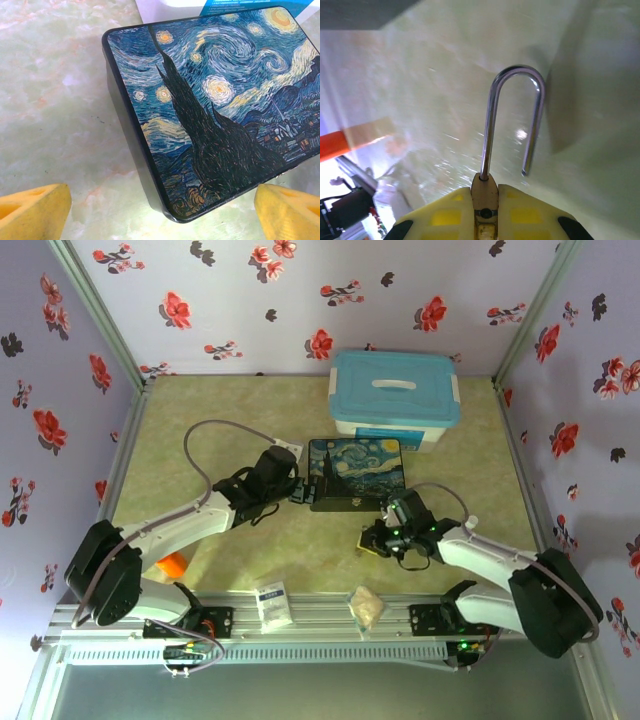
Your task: Unlock the padlock with the key
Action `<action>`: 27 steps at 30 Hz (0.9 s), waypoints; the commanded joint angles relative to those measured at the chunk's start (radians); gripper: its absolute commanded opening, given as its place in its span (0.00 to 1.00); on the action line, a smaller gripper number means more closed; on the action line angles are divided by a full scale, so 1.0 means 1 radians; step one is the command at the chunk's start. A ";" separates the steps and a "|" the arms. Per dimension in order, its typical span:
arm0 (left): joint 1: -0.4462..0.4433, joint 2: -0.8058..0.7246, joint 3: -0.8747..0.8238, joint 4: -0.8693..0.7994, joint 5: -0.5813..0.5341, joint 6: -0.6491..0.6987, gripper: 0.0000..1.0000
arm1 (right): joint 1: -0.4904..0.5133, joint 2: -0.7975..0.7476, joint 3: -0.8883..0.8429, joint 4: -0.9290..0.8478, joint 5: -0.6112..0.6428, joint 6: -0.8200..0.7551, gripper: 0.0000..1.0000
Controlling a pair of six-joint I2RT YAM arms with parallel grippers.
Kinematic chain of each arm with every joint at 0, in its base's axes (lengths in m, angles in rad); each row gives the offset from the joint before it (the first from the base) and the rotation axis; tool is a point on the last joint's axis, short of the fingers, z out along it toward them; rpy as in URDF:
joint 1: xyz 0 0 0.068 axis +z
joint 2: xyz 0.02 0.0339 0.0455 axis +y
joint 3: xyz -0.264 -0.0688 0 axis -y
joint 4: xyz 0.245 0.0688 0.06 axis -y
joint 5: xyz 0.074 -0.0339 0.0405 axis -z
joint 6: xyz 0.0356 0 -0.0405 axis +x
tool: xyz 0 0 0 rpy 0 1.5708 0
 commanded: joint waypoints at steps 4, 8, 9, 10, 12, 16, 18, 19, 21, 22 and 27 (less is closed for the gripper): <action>0.008 0.032 -0.023 0.039 0.014 -0.026 0.94 | 0.017 0.045 0.036 0.119 -0.023 0.033 0.00; 0.008 0.052 -0.022 0.050 0.020 -0.030 0.94 | 0.014 0.092 -0.008 0.189 -0.028 0.055 0.00; 0.008 0.058 -0.019 0.051 0.022 -0.031 0.94 | 0.014 0.091 -0.024 0.209 -0.025 0.063 0.00; 0.008 0.061 -0.017 0.051 0.025 -0.030 0.94 | 0.012 0.089 -0.036 0.218 -0.022 0.062 0.00; 0.008 0.065 -0.015 0.054 0.026 -0.030 0.94 | 0.009 0.083 -0.056 0.212 -0.009 0.056 0.00; 0.009 0.072 -0.011 0.056 0.027 -0.031 0.94 | 0.001 0.055 -0.107 0.225 0.000 0.056 0.00; 0.008 0.077 -0.010 0.057 0.031 -0.034 0.94 | 0.000 0.029 -0.128 0.227 0.013 0.060 0.00; 0.008 0.077 -0.011 0.060 0.033 -0.036 0.94 | -0.002 0.019 -0.128 0.217 0.018 0.058 0.00; 0.006 0.072 -0.017 0.070 0.039 -0.046 0.94 | -0.002 0.007 -0.116 0.199 0.011 0.046 0.00; 0.007 0.068 -0.021 0.072 0.040 -0.051 0.93 | -0.003 0.004 -0.107 0.179 0.006 0.041 0.00; 0.005 0.056 -0.032 0.061 0.050 -0.053 0.93 | -0.011 -0.019 -0.017 -0.128 0.063 -0.075 0.02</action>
